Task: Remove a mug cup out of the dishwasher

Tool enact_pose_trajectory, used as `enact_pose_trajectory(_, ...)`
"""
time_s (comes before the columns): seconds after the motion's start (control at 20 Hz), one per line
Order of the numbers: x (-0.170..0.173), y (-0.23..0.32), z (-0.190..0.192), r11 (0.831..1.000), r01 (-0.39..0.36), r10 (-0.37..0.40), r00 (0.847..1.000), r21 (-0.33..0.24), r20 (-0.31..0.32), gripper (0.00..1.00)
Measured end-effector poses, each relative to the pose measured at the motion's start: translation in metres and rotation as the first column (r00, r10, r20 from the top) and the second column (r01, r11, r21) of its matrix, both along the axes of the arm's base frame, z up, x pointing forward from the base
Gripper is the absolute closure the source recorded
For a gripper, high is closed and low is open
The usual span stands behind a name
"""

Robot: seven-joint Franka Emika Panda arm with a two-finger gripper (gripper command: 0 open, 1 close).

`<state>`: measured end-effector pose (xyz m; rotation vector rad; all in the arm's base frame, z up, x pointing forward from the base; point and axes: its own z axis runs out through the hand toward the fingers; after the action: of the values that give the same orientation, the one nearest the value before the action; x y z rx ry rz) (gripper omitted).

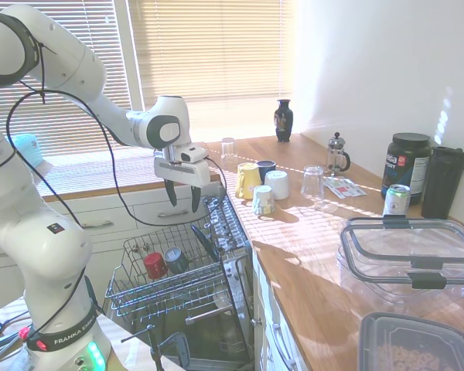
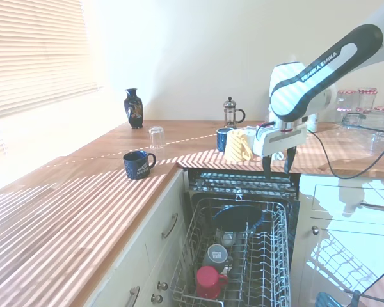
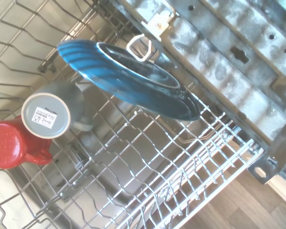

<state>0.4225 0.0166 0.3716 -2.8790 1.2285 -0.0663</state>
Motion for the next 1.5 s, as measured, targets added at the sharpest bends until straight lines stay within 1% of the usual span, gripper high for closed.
enact_pose_trajectory(0.15, 0.000, 0.003, 0.000, 1.000, -0.015, 0.015, 1.000, -0.010, 0.003, 0.00)
enact_pose_trajectory(0.3, -0.008, 0.033, -0.019, 0.994, -0.103, 0.103, 0.995, -0.033, -0.014, 0.00)
enact_pose_trajectory(0.4, -0.015, 0.062, -0.039, 0.983, -0.178, 0.176, 0.984, -0.042, -0.032, 0.00)
enact_pose_trajectory(0.5, -0.019, 0.088, -0.059, 0.966, -0.254, 0.251, 0.967, -0.057, -0.051, 0.00)
enact_pose_trajectory(0.55, -0.021, 0.099, -0.069, 0.955, -0.289, 0.286, 0.957, -0.062, -0.058, 0.00)
enact_pose_trajectory(0.65, -0.023, 0.120, -0.090, 0.930, -0.362, 0.357, 0.931, -0.070, -0.072, 0.00)
enact_pose_trajectory(0.75, -0.022, 0.137, -0.108, 0.905, -0.419, 0.413, 0.907, -0.074, -0.082, 0.00)
enact_pose_trajectory(0.85, -0.020, 0.156, -0.126, 0.878, -0.473, 0.466, 0.879, -0.070, -0.101, 0.00)
enact_pose_trajectory(0.9, -0.019, 0.167, -0.137, 0.866, -0.497, 0.489, 0.865, -0.060, -0.111, 0.00)
enact_pose_trajectory(1.05, -0.019, 0.206, -0.172, 0.823, -0.567, 0.559, 0.817, -0.023, -0.139, 0.00)
enact_pose_trajectory(1.15, -0.018, 0.228, -0.191, 0.800, -0.600, 0.593, 0.791, -0.003, -0.153, 0.00)
enact_pose_trajectory(1.25, -0.015, 0.245, -0.204, 0.781, -0.625, 0.617, 0.770, 0.004, -0.161, 0.00)
enact_pose_trajectory(1.5, -0.015, 0.273, -0.236, 0.740, -0.673, 0.661, 0.724, 0.011, -0.194, 0.00)
